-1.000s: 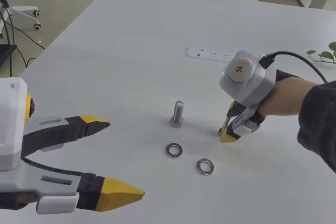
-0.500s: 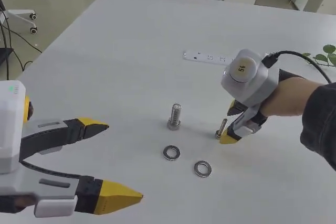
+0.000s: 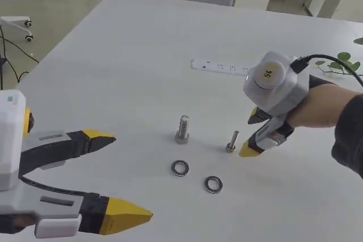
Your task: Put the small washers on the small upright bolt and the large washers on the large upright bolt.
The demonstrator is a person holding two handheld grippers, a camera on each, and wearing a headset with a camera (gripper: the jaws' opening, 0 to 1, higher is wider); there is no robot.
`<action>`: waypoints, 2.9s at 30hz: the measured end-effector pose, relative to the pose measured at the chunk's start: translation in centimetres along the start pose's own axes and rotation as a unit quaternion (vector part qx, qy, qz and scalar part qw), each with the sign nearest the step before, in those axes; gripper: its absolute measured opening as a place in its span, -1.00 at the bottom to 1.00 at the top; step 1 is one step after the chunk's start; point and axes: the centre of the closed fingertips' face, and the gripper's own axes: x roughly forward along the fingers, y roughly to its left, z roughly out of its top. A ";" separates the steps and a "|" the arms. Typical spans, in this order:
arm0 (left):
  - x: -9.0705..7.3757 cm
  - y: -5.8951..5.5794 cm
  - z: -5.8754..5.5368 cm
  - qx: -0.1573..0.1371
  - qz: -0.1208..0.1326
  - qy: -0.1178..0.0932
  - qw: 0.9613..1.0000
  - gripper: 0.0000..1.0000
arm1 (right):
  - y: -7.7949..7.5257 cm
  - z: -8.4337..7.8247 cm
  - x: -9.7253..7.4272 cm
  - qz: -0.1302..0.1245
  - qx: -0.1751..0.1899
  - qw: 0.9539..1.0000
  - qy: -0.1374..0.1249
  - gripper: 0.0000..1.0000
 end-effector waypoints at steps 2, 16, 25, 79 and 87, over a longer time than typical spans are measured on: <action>0.0 -0.1 0.1 0.001 -0.001 -0.001 1.000 0.76 | 0.1 0.0 -0.3 -0.003 -0.001 1.000 -0.002 0.03; 0.0 -0.5 0.5 0.012 -0.007 -0.003 1.000 0.76 | 2.5 -1.4 -1.8 -0.011 0.019 1.000 -0.016 0.05; -0.1 -0.8 0.6 0.017 -0.010 -0.006 1.000 0.76 | 4.9 -2.4 -1.6 0.000 0.036 0.999 -0.022 0.06; -1.4 -1.8 0.5 0.017 -0.006 -0.013 1.000 0.76 | 10.1 1.7 4.7 0.088 -0.007 0.996 0.002 -0.17; -1.7 -1.6 0.5 0.014 -0.002 -0.015 1.000 0.75 | 9.9 1.9 5.3 0.084 -0.014 0.996 0.009 -0.23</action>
